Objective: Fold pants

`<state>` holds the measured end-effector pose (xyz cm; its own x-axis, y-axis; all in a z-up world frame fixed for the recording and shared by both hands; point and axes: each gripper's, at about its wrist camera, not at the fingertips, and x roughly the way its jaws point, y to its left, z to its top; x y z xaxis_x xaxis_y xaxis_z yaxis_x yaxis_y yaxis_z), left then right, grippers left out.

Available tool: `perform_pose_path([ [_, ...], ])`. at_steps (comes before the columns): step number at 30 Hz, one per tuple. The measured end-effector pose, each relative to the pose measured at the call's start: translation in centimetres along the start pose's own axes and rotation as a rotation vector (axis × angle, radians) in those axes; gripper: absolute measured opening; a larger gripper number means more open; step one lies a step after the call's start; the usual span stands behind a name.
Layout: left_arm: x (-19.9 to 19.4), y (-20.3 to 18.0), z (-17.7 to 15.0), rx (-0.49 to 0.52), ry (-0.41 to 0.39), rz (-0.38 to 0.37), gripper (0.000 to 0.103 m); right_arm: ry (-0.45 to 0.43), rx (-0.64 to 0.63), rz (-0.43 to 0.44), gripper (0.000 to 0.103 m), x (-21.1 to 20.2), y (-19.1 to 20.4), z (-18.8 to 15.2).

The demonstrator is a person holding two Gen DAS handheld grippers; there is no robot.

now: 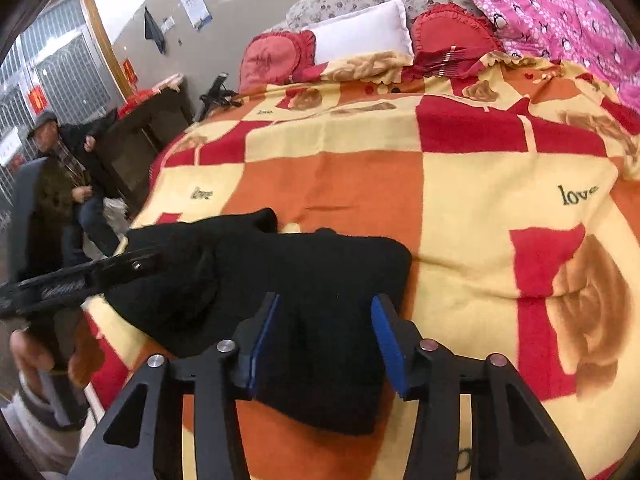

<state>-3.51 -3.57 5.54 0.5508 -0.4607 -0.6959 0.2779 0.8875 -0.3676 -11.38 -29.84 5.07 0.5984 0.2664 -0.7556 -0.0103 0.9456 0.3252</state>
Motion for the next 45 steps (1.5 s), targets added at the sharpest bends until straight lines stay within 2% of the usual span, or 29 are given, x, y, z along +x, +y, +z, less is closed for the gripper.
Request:
perform_pose_path([
  [1,0.4,-0.3,-0.4,0.027,0.01,0.042,0.047,-0.001,-0.008,-0.008,0.046,0.3,0.3,0.1],
  [3,1.3,-0.4,-0.9,0.038,0.032,0.077,0.047,-0.001,-0.019,-0.022,0.046,0.7,0.4,0.2],
  [11,1.9,-0.9,-1.2,0.034,0.014,0.101,0.049,0.016,-0.032,-0.068,0.046,2.9,0.2,0.1],
  [17,2.3,-1.4,-1.4,0.046,0.003,0.124,0.05,0.01,-0.028,-0.072,0.047,1.5,0.4,-0.1],
  [18,2.3,-1.3,-1.4,0.053,0.04,0.122,0.05,0.006,-0.034,-0.071,0.047,1.0,0.6,-0.2],
  [22,2.2,-1.3,-1.5,0.047,0.038,0.123,0.05,0.0,-0.063,-0.065,0.047,-0.3,1.7,-0.9],
  [29,2.0,-1.0,-1.7,0.04,0.027,0.12,0.057,0.05,-0.109,-0.118,0.049,1.3,2.7,-2.3],
  [33,1.3,-0.7,-1.8,0.032,0.02,0.116,0.062,0.045,-0.111,-0.112,0.049,0.6,3.2,-1.5],
  [37,-0.3,0.1,-1.8,0.008,-0.006,0.126,0.066,0.016,-0.111,-0.073,0.059,0.0,4.1,-0.4],
  [45,-3.3,2.6,-2.3,-0.029,-0.051,0.175,0.067,0.04,-0.155,-0.05,0.059,2.5,6.8,0.9],
])
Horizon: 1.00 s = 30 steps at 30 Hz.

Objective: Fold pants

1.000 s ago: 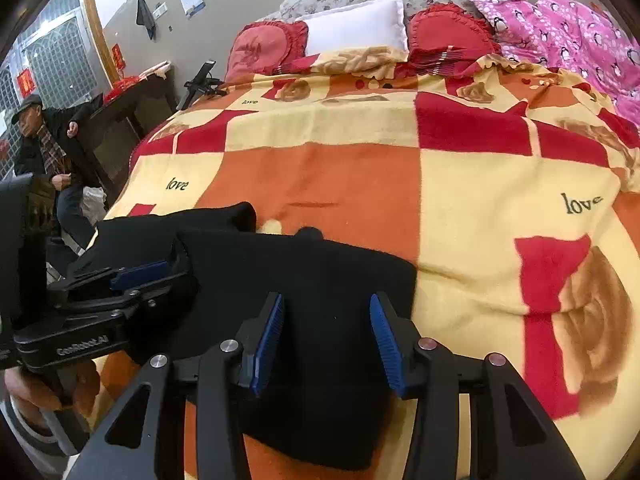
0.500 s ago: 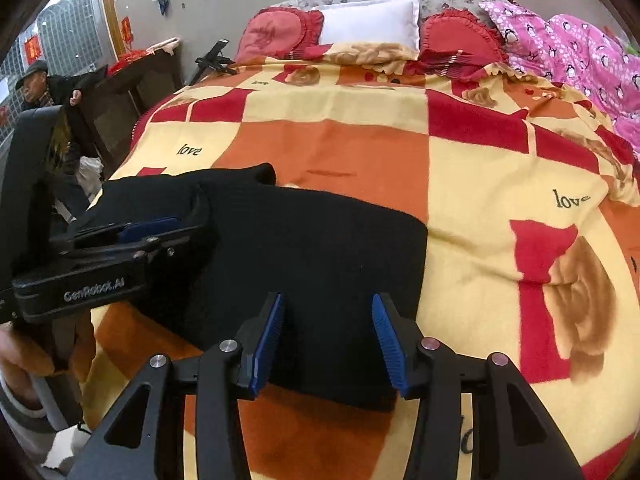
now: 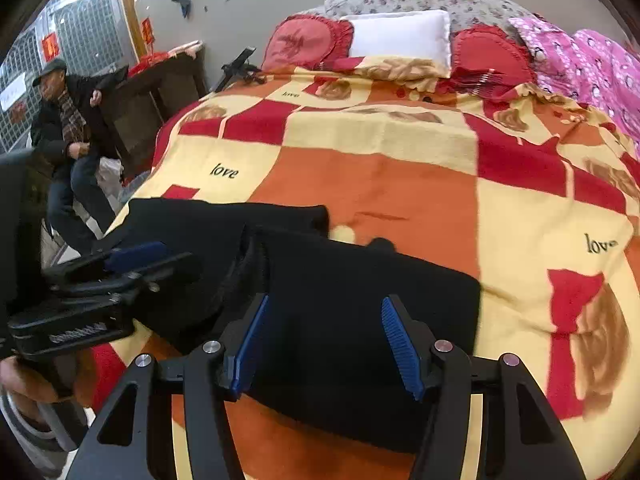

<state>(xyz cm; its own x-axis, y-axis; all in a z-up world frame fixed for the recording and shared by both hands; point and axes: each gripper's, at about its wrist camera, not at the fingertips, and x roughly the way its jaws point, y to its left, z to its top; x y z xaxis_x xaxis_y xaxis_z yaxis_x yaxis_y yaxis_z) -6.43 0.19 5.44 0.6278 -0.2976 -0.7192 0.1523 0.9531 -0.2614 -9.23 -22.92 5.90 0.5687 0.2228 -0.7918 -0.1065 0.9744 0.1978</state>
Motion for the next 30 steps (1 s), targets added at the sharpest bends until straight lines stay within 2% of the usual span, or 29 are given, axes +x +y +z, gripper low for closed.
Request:
perform_pose_path([
  [7,-1.1,1.4,-0.3,-0.032,-0.008,0.007,0.068,0.066,-0.05,-0.024,0.06,3.1,1.6,-0.1],
  [10,-1.4,1.9,-0.4,-0.04,-0.008,0.007,0.068,0.065,-0.064,-0.04,0.06,3.2,2.1,0.0],
  [12,-1.4,2.1,-0.4,-0.045,-0.006,0.004,0.068,0.054,-0.058,-0.025,0.059,2.7,2.1,0.3],
  [15,-1.8,2.8,-0.5,-0.066,-0.007,-0.009,0.068,0.036,-0.054,-0.009,0.064,2.1,2.3,0.8],
  [18,-2.8,4.4,-1.0,-0.122,-0.017,-0.029,0.068,0.023,-0.053,0.018,0.066,1.9,2.8,1.4],
  [20,-3.8,5.9,-1.5,-0.167,-0.037,-0.042,0.07,0.008,-0.062,0.047,0.072,2.0,3.4,2.1],
  [26,-5.9,10.1,-2.9,-0.263,-0.054,0.009,0.071,0.012,-0.08,0.154,0.075,4.0,5.9,4.1],
  [30,-6.8,11.1,-3.5,-0.291,-0.057,0.039,0.071,0.03,-0.096,0.176,0.076,5.7,7.8,5.0],
])
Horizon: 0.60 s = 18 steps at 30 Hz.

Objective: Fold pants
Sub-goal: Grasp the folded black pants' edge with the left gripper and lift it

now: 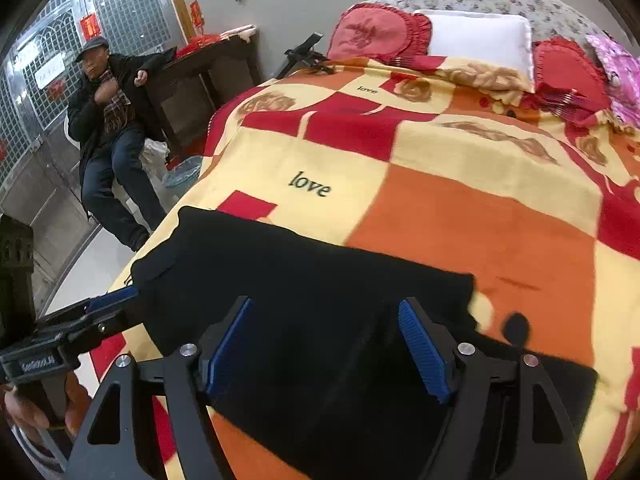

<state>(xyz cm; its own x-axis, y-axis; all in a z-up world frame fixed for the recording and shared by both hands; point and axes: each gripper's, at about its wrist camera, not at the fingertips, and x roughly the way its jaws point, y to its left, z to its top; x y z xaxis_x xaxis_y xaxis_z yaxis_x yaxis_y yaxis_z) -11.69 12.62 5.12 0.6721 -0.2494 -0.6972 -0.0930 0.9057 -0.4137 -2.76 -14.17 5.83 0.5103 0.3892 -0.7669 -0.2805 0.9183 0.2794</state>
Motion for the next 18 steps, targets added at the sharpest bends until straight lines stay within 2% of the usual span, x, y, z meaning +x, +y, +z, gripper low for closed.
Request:
perform_pose_path([
  [9,-0.4,3.3,-0.7,-0.123,0.012,-0.002,0.074,-0.009,-0.07,0.085,0.081,3.2,3.2,2.4],
  [12,0.0,4.3,-0.6,-0.166,0.018,-0.004,0.075,0.014,-0.104,0.113,0.084,4.7,4.5,3.5],
  [18,1.4,4.4,0.0,-0.185,0.022,0.002,0.075,0.045,-0.193,0.118,0.085,7.3,7.2,5.8],
])
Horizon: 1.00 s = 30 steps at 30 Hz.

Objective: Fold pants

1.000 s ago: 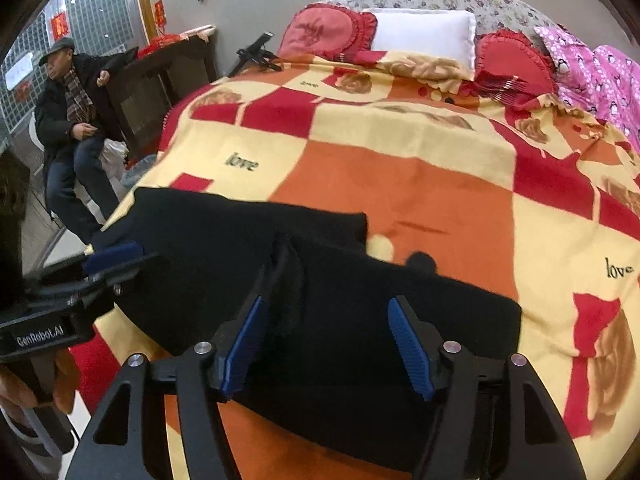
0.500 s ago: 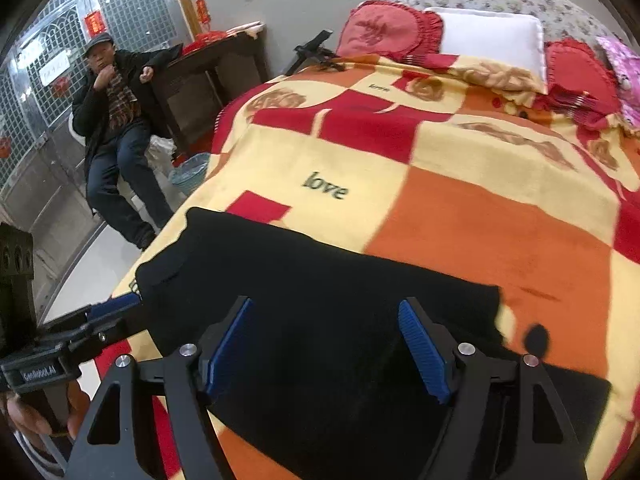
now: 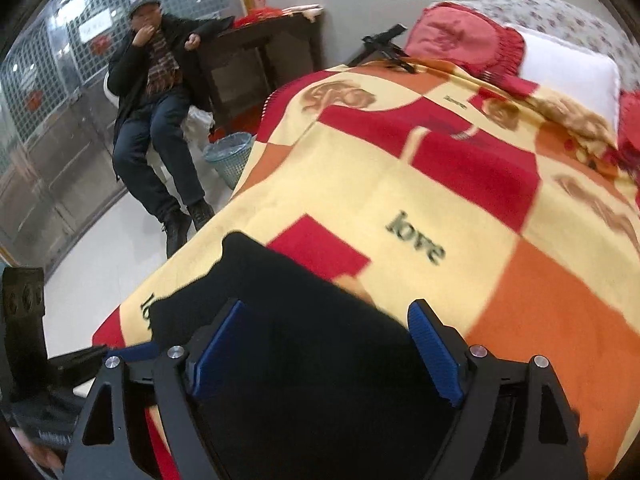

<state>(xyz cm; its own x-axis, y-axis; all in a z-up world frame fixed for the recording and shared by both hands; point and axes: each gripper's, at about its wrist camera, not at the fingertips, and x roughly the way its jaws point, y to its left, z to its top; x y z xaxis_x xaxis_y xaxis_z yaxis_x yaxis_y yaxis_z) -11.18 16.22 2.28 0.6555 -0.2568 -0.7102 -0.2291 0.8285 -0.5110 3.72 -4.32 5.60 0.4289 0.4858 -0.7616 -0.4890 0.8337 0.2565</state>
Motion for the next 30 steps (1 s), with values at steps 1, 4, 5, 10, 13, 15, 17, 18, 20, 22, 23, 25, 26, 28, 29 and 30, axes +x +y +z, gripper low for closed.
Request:
perform_pose_path([
  [1,0.1,-0.1,0.1,0.002,-0.004,0.0,0.076,0.003,-0.011,0.01,0.085,0.4,0.2,0.4],
  [4,0.8,-0.2,0.4,0.007,-0.018,-0.005,0.078,0.022,-0.042,0.038,0.085,1.9,1.0,1.7],
  [5,0.9,-0.2,0.4,0.01,-0.023,-0.004,0.079,0.029,-0.051,0.046,0.085,2.4,1.2,2.0],
  [10,1.7,-0.2,0.4,0.022,-0.039,-0.01,0.08,0.072,-0.071,0.109,0.085,4.8,2.0,2.8],
  [13,2.0,-0.1,0.5,0.02,-0.048,-0.024,0.079,0.1,-0.045,0.17,0.079,6.0,1.8,2.6],
  [15,2.2,0.0,0.5,0.027,-0.054,-0.041,0.07,0.131,-0.04,0.193,0.051,6.8,2.0,2.2],
  [17,2.8,0.0,0.6,0.047,-0.044,-0.051,0.033,0.122,-0.045,0.18,0.044,7.0,2.1,2.1],
  [18,3.0,-0.1,0.7,0.059,-0.033,-0.044,0.029,0.114,-0.038,0.185,0.04,6.7,2.0,2.1],
  [20,2.6,-0.3,0.9,0.075,-0.056,-0.062,0.024,0.088,-0.01,0.213,0.025,5.6,1.7,2.2],
  [22,1.3,-1.1,1.2,0.1,-0.09,-0.1,0.02,0.052,0.007,0.241,0.022,4.0,1.2,2.4],
  [23,0.7,-1.7,1.4,0.12,-0.108,-0.122,0.019,0.017,0.023,0.253,0.021,2.5,0.7,2.5],
  [25,-0.8,-3.7,1.5,0.178,-0.14,-0.176,0.017,-0.043,0.057,0.274,0.021,-0.1,-0.4,2.4],
  [26,-1.2,-4.6,1.4,0.204,-0.144,-0.203,0.016,-0.077,0.074,0.281,0.021,-1.7,-1.1,2.3],
  [28,-1.9,-7.0,1.0,0.27,-0.14,-0.275,0.015,-0.131,0.106,0.275,0.02,-4.6,-2.5,1.8],
  [29,-2.0,-8.0,0.6,0.295,-0.133,-0.299,0.014,-0.152,0.121,0.27,0.019,-5.9,-3.0,1.5],
  [30,-1.9,-9.1,0.3,0.322,-0.122,-0.319,0.014,-0.177,0.137,0.264,0.016,-7.5,-3.9,0.9],
])
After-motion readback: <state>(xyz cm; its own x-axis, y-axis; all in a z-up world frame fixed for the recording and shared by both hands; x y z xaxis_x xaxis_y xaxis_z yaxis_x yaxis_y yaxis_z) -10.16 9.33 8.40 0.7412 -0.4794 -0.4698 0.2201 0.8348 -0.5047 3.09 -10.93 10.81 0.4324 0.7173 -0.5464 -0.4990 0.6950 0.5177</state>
